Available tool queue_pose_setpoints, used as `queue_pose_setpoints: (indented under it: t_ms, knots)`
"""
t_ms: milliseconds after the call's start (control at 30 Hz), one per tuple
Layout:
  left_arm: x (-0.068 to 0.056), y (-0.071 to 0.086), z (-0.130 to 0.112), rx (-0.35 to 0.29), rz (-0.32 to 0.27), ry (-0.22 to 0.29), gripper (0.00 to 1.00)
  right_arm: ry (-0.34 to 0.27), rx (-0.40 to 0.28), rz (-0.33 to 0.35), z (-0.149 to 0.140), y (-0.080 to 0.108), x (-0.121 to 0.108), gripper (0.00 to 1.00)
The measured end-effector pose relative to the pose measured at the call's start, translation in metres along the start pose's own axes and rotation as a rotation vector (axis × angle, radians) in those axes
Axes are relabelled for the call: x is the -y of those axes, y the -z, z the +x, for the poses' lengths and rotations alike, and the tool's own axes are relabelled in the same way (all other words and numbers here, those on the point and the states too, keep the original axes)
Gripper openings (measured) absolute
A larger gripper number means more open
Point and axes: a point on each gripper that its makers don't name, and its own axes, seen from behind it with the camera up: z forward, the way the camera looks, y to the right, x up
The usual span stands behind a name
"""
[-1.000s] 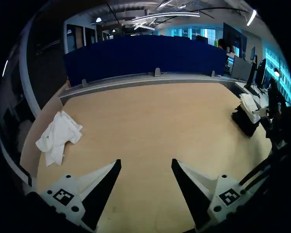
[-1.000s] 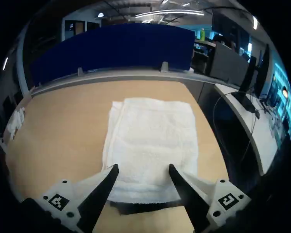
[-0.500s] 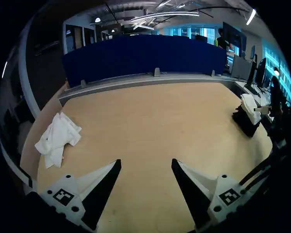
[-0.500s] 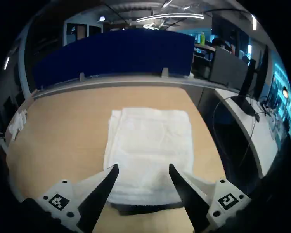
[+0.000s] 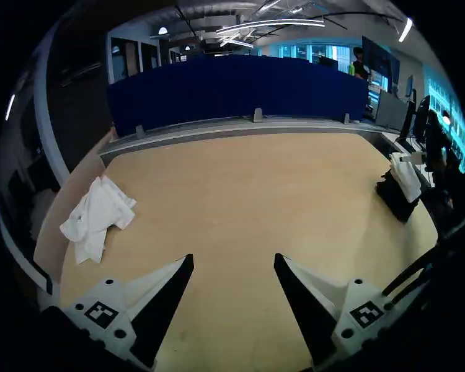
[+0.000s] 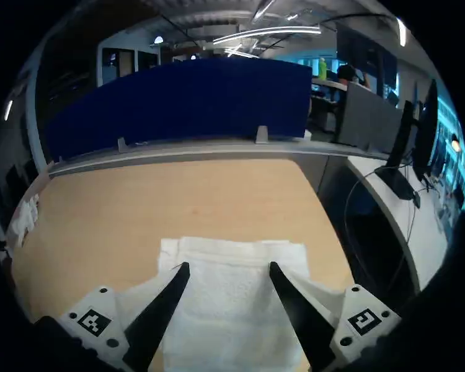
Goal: Fold towel
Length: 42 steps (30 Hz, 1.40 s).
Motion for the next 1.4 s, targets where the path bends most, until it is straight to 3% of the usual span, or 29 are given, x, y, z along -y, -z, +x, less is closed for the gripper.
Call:
queue_pose_setpoints:
  t_ms: [200, 367, 700, 900, 1200, 1400]
  knots:
    - [0.009, 0.004, -0.003, 0.003, 0.024, 0.016, 0.96, 0.021, 0.034, -0.005, -0.013, -0.017, -0.001, 1.0]
    - [0.013, 0.005, -0.003, 0.0, 0.04, 0.03, 0.96, 0.028, 0.01, -0.005, -0.001, -0.009, 0.003, 1.0]
    - [0.027, 0.001, 0.0, -0.026, 0.045, 0.071, 0.96, 0.062, -0.165, -0.009, 0.045, 0.059, 0.039, 1.0]
    - [0.036, -0.002, 0.002, -0.044, 0.035, 0.084, 0.96, 0.098, -0.232, -0.001, 0.054, 0.093, 0.079, 1.0]
    - [0.043, -0.004, 0.006, -0.078, 0.0, 0.104, 0.96, 0.094, -0.431, 0.015, 0.082, 0.145, 0.148, 1.0]
    - [0.049, -0.007, 0.015, -0.107, -0.012, 0.105, 0.96, 0.08, -0.549, 0.008, 0.094, 0.168, 0.185, 1.0]
